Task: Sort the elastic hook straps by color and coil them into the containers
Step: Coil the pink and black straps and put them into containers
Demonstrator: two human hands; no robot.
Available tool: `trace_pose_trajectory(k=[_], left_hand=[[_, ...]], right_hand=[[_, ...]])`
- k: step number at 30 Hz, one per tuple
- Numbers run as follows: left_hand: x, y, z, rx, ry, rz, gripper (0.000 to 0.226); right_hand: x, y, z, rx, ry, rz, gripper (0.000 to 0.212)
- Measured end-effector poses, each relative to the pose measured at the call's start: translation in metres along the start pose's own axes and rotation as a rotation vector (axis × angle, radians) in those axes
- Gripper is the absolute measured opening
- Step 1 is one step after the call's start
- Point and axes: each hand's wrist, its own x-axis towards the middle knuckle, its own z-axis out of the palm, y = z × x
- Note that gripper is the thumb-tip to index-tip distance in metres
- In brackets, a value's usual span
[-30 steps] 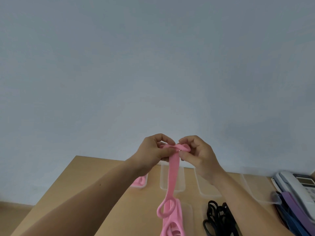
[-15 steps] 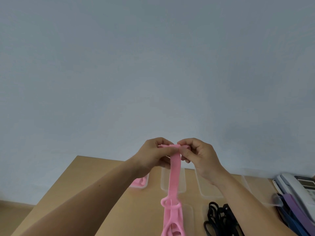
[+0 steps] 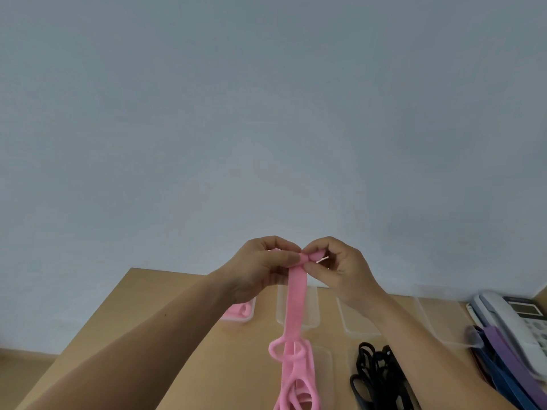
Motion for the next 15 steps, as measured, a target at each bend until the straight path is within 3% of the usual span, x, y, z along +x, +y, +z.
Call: trace_pose_trajectory(k=[3, 7, 10, 15], left_hand=[[0.0009, -0.0031, -0.0010, 0.020, 0.024, 0.047, 0.017], [0.0002, -0.0045, -0.0022, 0.125, 0.049, 0.110, 0.027], [0.0002, -0.0068, -0.0038, 0.122, 0.082, 0.120, 0.044], [-0.0036, -0.0045, -0.0022, 0.221, 0.042, 0.051, 0.036]], right_hand=[[0.0015, -0.0050, -0.0003, 0.160, -0.029, 0.105, 0.012], [0.0043, -0.0054, 0.0017, 0.146, -0.039, 0.201, 0.006], [0.0048, -0.0055, 0.0029, 0.115, 0.006, 0.177, 0.007], [0.0033, -0.0054, 0.0067, 0.087, 0.090, 0.132, 0.011]])
